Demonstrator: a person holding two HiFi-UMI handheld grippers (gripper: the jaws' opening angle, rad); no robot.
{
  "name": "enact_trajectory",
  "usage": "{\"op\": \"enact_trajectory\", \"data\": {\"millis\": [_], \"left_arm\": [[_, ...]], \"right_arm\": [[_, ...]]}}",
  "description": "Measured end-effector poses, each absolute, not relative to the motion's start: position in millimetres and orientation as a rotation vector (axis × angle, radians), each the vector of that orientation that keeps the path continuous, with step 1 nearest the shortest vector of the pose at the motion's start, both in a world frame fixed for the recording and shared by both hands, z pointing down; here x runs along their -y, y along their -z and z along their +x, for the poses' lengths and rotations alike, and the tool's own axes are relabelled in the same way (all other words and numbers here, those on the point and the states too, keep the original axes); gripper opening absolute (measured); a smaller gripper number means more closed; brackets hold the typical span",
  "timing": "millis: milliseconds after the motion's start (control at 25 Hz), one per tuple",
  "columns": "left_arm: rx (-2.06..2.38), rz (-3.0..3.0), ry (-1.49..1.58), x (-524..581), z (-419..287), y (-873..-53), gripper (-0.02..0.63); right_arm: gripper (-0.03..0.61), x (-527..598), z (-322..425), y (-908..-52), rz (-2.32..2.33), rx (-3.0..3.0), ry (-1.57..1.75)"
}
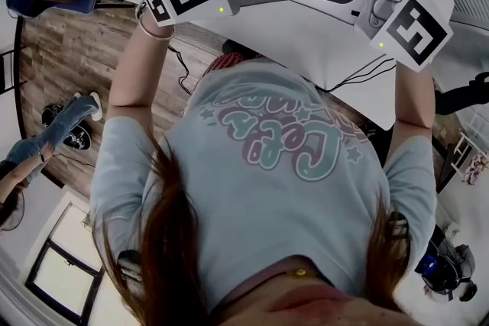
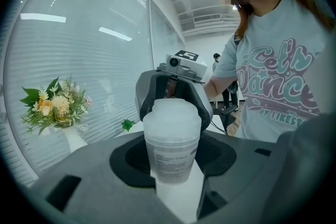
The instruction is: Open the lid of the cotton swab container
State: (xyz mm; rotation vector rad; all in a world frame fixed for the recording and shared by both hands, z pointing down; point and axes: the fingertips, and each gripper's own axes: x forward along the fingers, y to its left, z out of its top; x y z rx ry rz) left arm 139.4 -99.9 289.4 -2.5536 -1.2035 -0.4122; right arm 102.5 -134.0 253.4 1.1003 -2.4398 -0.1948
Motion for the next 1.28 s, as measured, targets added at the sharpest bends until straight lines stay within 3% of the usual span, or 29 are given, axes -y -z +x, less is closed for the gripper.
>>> {"op": "enact_trajectory", "data": {"millis": [1280], "left_arm": [[1.457,-2.367,0.391,102,130,-301,0.199]], "right_arm": [[0.212,147,100,-260,1.326,2.456,0.033]]}}
